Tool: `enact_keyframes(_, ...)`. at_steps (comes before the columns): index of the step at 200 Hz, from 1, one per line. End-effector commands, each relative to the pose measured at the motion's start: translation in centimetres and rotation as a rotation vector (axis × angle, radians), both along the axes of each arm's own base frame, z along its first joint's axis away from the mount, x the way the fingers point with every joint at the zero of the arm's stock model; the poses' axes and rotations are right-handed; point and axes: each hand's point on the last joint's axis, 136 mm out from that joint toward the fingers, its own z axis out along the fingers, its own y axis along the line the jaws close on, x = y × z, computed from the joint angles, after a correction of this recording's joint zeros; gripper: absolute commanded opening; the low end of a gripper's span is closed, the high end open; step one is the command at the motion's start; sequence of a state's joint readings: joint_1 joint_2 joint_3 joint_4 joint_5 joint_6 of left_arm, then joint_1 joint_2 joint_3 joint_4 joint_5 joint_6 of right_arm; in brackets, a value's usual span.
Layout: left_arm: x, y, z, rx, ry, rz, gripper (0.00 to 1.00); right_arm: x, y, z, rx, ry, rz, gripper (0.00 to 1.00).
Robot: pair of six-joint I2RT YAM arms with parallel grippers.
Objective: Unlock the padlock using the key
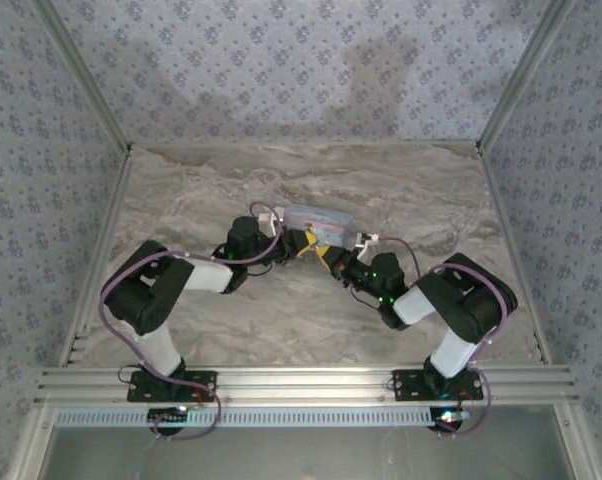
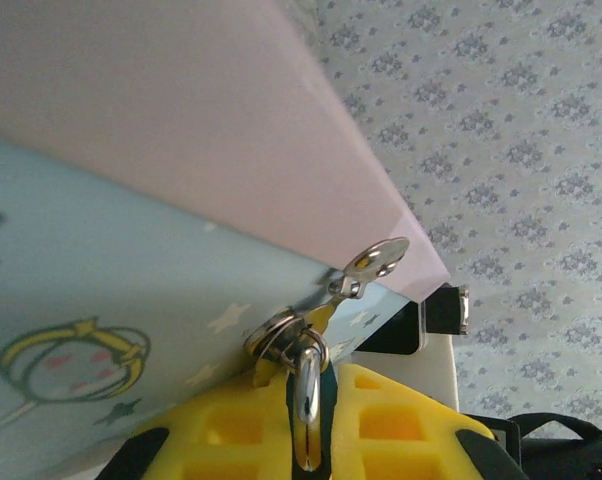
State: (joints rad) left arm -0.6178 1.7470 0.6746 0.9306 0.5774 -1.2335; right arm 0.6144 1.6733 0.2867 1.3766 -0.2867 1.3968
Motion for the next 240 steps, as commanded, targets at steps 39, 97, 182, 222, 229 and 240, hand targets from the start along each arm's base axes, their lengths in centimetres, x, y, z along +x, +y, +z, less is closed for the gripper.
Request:
enact_keyframes(39,0.3,0.3,6.4,-0.104,-0.213,0.032,0.0,-3.0,0.1,-1.3,-0.108,-0.011,0.072,0.0)
enact_keyframes(97,-0.3,0.1,6.4,-0.122,-0.207,0.006,0.0,-2.9,-0.6,1.0,-0.097,-0.083,0.027,0.0)
enact_keyframes(182,-0.7,-0.5,6.5,-0.146,-0.201,-0.021,0.0,-1.0,-1.1,3.6,-0.064,-0.122,-0.018,0.0)
enact_keyframes(222,-0.7,-0.5,6.4,-0.147,-0.195,-0.025,0.0,-0.3,-0.8,4.1,-0.051,-0.129,-0.016,0.0)
enact_keyframes(229,-0.7,-0.6,6.4,-0.148,-0.195,-0.026,0.0,-0.1,-0.7,4.0,-0.051,-0.126,-0.017,0.0)
enact_keyframes(240,-0.7,-0.6,6.4,-0.149,-0.195,-0.026,0.0,0.0,-0.6,4.0,-0.048,-0.129,-0.013,0.0)
